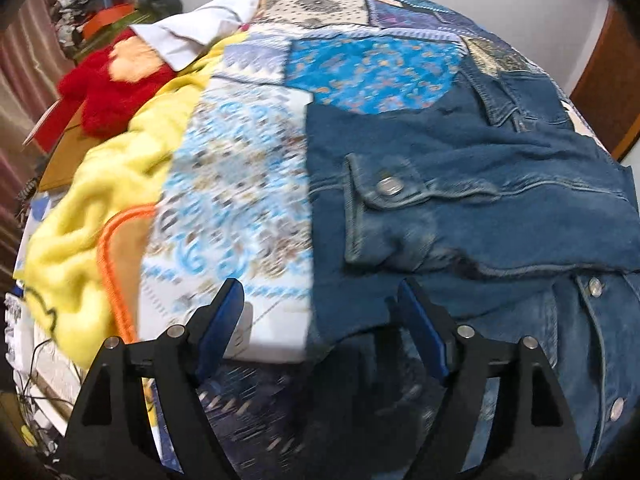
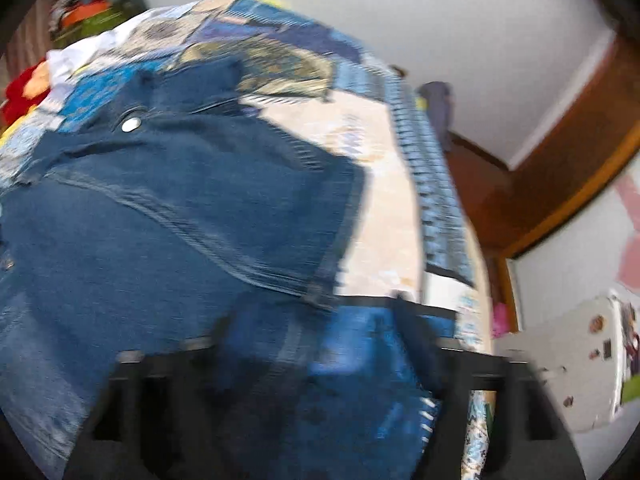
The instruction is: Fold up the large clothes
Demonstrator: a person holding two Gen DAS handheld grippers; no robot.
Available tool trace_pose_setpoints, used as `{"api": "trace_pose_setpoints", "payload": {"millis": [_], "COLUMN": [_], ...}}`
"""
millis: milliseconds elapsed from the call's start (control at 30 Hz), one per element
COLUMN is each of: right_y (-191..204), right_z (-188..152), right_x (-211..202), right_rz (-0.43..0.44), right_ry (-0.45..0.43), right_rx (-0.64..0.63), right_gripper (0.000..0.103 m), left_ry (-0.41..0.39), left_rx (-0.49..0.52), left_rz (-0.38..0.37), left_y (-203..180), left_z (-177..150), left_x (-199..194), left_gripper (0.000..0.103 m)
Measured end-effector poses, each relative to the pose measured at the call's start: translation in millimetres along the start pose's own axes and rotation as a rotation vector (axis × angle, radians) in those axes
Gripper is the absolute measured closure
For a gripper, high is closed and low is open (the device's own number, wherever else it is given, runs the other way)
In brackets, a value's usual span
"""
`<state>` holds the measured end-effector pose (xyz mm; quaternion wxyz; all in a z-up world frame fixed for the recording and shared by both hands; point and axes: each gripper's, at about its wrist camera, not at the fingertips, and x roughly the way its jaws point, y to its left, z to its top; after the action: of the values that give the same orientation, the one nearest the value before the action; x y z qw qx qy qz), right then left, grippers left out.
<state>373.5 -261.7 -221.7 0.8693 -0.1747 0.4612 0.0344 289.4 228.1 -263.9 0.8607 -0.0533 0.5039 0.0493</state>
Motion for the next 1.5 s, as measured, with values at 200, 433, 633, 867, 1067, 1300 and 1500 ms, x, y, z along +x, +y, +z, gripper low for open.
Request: {"api": "trace_pose_setpoints", "payload": {"millis": [200, 433, 633, 867, 1067, 1300, 1500], "right_y": [-38.9, -54.6, -53.9, -41.1, -31.6, -17.2, 24.1], "right_z": [0.6, 34.3, 60.2, 74.9, 91.3, 151.6, 215.3], "right_x": [-0.3, 16.6, 60.4, 85.5, 88.1, 62.9, 60.3], "right_rz": [0.196, 0.344, 0.449, 0.498, 0.516, 0.46, 0.41], "right_ry": [0.058, 0.057, 0.127, 0.126, 0.106, -0.03, -0.117], "right_rx": [0.176, 0.319, 0.398, 0.388, 0.363, 0.23, 0.11], "right_gripper": [0.019, 0.019, 0.023, 0.048, 0.087, 0.094, 0.094], "left_ry": [-0.058, -0.07, 0.065, 0.137, 0.071, -0.114, -0.205], "left_rx": [-0.043, -0.031, -0.061, -0.088, -0.046, -0.004, -0.061], "left_rz": [-0.008, -0.07, -0.142, -0.07, 0.023, 0.063, 0.086], "left_y": [13.4, 5.8, 6.1, -1.1, -21.3, -26.3, 2.5], "left_z": [14.7, 86.7, 119.0, 130.9, 133.8, 155.3, 184.3], "left_x": [-23.1, -5.3, 62.0, 117.1, 102.9, 28.8, -1.5], "left_gripper": [0.024, 0.022, 0.032, 0.073, 0.089, 0.092, 0.092]}}
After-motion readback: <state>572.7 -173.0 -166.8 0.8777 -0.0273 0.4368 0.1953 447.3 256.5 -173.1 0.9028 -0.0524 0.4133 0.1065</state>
